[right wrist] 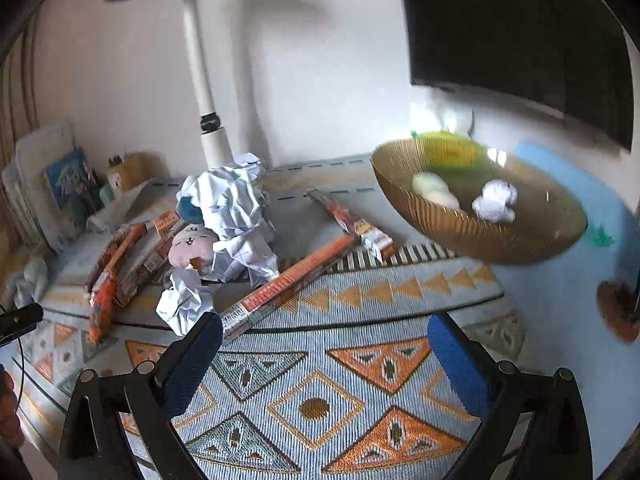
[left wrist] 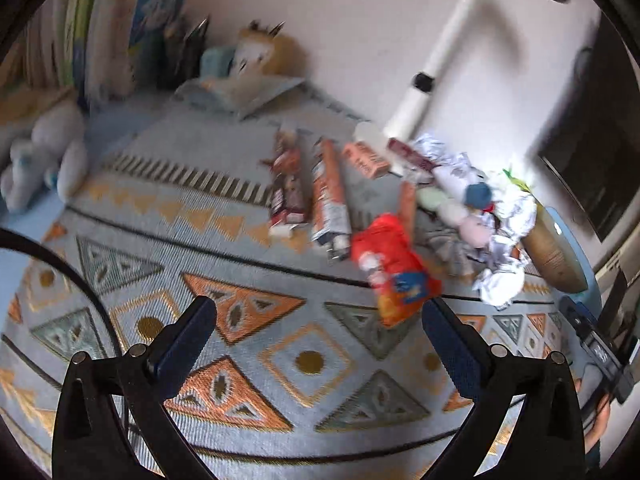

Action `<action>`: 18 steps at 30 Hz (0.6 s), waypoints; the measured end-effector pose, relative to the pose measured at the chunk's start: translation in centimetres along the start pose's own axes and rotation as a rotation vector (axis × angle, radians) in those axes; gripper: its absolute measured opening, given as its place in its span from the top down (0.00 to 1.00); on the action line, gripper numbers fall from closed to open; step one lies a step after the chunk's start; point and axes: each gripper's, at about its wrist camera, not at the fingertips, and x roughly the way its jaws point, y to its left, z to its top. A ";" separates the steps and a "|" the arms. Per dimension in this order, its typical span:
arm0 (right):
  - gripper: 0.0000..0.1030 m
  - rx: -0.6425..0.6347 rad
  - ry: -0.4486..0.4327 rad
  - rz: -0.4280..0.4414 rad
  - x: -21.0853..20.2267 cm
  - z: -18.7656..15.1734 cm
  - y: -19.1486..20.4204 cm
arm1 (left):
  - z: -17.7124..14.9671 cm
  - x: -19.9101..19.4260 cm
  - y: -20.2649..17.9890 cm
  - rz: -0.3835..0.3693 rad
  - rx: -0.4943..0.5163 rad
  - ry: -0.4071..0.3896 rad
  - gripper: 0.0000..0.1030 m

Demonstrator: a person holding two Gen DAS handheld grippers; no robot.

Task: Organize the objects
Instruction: 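Open both tools and move them back over the rug, then grasp the red Naruto box with left tool while right tool grasps an orange box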

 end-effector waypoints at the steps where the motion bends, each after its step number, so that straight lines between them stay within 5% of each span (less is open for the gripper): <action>1: 0.00 -0.015 -0.014 -0.005 -0.2 -0.2 0.2 | 0.3 0.3 0.3 -0.007 -0.012 0.005 0.01; 7: 0.00 -0.065 0.056 -0.038 1.5 -0.5 0.9 | 6.4 3.2 1.2 0.072 0.009 0.064 0.01; 14: 0.00 -0.056 0.091 -0.054 2.0 -0.3 0.9 | 11.5 10.6 2.7 0.017 0.069 0.162 0.10; 18: 0.00 -0.049 0.085 0.064 0.7 0.9 2.8 | 11.6 11.5 2.7 0.005 0.096 0.138 0.10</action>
